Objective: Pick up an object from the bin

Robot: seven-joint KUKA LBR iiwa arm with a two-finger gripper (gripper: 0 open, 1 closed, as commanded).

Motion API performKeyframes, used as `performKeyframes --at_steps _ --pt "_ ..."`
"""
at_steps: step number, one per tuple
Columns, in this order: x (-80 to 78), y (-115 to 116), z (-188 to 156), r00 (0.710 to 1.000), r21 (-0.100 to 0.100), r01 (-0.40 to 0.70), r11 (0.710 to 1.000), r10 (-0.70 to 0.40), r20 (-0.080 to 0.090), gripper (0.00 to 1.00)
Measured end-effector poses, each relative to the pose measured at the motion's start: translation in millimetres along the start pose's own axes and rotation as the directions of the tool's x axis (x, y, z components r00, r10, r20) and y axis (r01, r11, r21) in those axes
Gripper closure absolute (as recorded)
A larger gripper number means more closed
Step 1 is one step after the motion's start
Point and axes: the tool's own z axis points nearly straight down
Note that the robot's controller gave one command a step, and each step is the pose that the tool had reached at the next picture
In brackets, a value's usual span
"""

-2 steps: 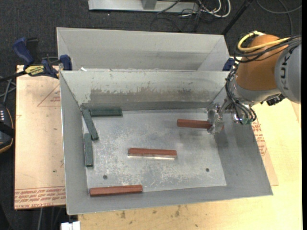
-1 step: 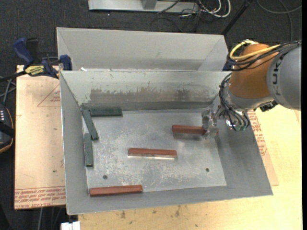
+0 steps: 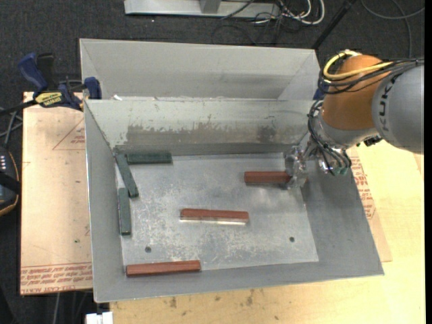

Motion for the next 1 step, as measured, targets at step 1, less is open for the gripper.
performKeyframes --at_steps 1 --pt "10.8 39.3 -198.4 1.0 0.001 -0.025 1.0 0.025 -0.002 1.0"
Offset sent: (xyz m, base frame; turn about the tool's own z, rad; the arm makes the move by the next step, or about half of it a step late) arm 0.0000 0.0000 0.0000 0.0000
